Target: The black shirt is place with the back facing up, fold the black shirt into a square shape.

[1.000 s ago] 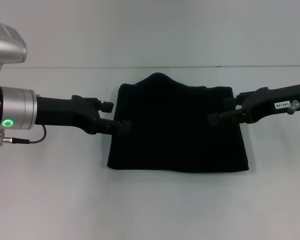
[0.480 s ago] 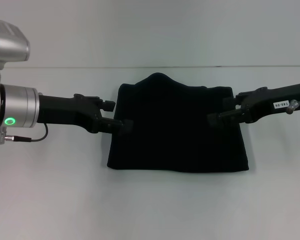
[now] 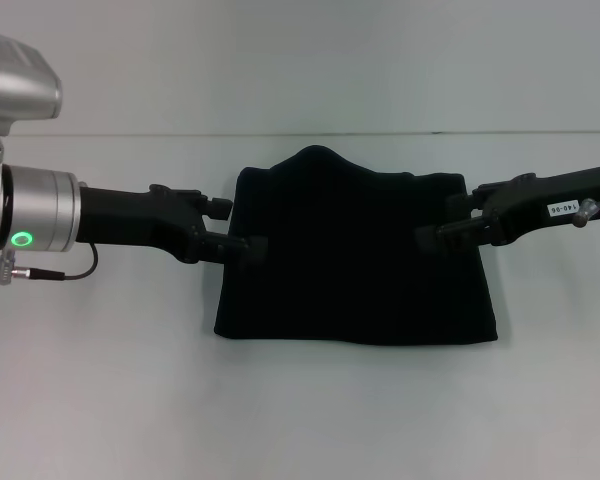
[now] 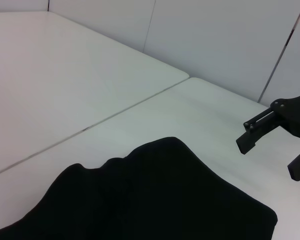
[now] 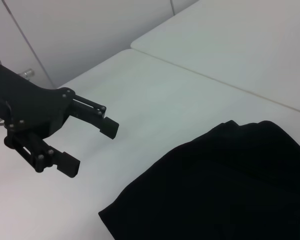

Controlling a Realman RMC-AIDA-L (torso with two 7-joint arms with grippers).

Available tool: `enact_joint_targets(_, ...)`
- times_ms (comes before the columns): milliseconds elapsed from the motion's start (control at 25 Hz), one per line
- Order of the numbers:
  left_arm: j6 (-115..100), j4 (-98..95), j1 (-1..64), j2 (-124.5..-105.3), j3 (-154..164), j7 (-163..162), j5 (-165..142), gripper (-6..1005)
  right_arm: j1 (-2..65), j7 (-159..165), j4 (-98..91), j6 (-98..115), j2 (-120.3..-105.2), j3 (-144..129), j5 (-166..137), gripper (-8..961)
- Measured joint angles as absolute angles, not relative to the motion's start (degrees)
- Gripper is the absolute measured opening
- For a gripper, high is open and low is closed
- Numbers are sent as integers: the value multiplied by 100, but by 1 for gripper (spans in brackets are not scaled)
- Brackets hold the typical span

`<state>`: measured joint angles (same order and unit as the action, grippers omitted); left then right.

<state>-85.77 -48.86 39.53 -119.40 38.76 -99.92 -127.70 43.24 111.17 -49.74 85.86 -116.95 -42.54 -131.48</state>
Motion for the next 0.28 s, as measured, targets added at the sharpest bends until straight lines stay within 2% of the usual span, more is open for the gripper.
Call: enact_joint_targets(280, -8577, -4886, 3963, -11936, 3876, -9993, -12770, 884, 4324, 11118, -4975, 8587, -11696, -4254, -13148, 902)
